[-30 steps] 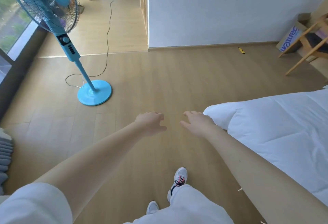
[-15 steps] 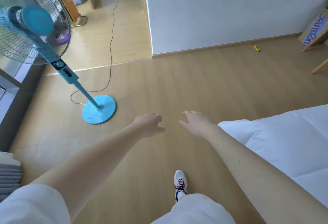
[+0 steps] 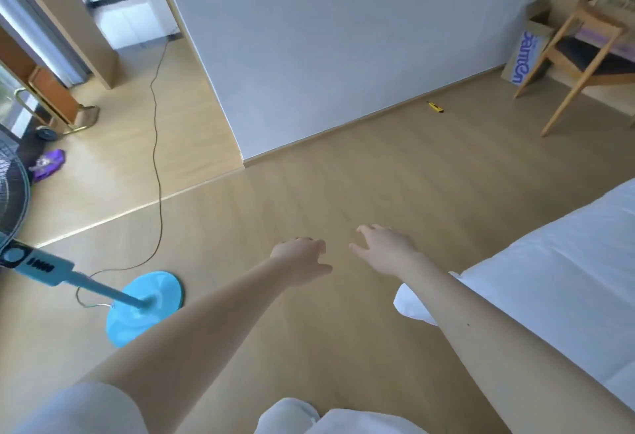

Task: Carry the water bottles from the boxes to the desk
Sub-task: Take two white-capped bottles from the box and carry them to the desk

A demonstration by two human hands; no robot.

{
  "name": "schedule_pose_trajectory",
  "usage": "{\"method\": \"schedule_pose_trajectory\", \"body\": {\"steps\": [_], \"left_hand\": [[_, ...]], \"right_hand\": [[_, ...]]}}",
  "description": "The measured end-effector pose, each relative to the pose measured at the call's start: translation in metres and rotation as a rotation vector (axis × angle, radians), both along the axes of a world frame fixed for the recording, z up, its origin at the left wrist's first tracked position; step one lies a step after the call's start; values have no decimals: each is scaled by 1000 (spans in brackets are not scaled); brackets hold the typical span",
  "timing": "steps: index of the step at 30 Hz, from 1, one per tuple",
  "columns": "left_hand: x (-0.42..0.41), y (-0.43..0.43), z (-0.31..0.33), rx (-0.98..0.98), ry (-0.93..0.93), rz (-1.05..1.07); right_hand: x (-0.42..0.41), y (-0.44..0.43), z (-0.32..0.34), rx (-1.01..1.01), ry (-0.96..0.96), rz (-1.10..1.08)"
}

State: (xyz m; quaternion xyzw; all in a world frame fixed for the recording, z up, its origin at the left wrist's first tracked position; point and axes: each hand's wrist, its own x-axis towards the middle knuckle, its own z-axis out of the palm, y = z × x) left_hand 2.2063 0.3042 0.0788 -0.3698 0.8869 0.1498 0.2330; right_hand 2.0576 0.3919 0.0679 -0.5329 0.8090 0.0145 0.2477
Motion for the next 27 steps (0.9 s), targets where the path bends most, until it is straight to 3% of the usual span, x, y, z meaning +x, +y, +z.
{"method": "schedule_pose_trajectory", "body": {"steps": [10, 27], "left_hand": [[-100, -82, -10, 7, 22, -215], [-242, -279, -13, 37, 38, -457]], "right_hand": [[-78, -50, -12, 61, 41, -187], [-196, -210, 1, 176, 89, -394]]}}
